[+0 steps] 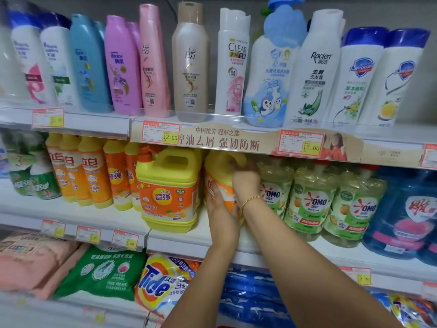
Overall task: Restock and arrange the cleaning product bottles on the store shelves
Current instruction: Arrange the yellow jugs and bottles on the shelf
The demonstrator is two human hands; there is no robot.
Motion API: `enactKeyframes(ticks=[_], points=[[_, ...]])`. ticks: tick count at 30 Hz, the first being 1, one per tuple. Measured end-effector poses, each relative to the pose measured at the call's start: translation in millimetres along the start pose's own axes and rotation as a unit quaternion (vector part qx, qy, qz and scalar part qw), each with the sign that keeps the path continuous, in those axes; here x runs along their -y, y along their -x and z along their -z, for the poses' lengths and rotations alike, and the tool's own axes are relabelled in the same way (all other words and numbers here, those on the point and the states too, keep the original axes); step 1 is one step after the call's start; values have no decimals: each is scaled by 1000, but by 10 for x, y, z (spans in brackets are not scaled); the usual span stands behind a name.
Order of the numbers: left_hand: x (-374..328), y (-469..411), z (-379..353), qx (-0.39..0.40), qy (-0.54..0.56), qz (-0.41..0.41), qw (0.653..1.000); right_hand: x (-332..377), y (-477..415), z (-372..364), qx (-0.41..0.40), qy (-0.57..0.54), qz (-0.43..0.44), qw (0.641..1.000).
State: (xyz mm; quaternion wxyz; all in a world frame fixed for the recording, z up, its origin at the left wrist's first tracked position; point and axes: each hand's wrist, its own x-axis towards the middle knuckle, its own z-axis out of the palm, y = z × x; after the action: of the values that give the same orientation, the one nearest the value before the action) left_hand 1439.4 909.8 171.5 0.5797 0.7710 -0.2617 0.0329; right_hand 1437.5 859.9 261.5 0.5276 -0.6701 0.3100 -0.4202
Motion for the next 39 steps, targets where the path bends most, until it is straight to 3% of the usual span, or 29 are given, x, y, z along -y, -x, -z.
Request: enactKeyframes(ticks=[3,11,19,21,26,32,35,39], points=[[81,19,-25,11,-4,8,1000,-165,38,-11,9,41,83,996],[435,82,36,85,-53,7,995,-1041,409,122,59,185,84,977],[575,82,89,210,-88,-52,972,-982,83,182,24,390,97,915],[545,0,33,238,-97,-46,965,-987,55,191,19,396,83,914],[486,-146,-148,288,-73,-40,954,-993,56,216,29,301,75,950],[521,-280,-220,312,-3,-4,950,-996,118,342,35,292,105,950],[492,-199,-69,256,-66,-9,964,-1064,115,337,55,292,104,949],[599,346,649,133,37,-9,990,-1169,249,297,101,307,145,935]])
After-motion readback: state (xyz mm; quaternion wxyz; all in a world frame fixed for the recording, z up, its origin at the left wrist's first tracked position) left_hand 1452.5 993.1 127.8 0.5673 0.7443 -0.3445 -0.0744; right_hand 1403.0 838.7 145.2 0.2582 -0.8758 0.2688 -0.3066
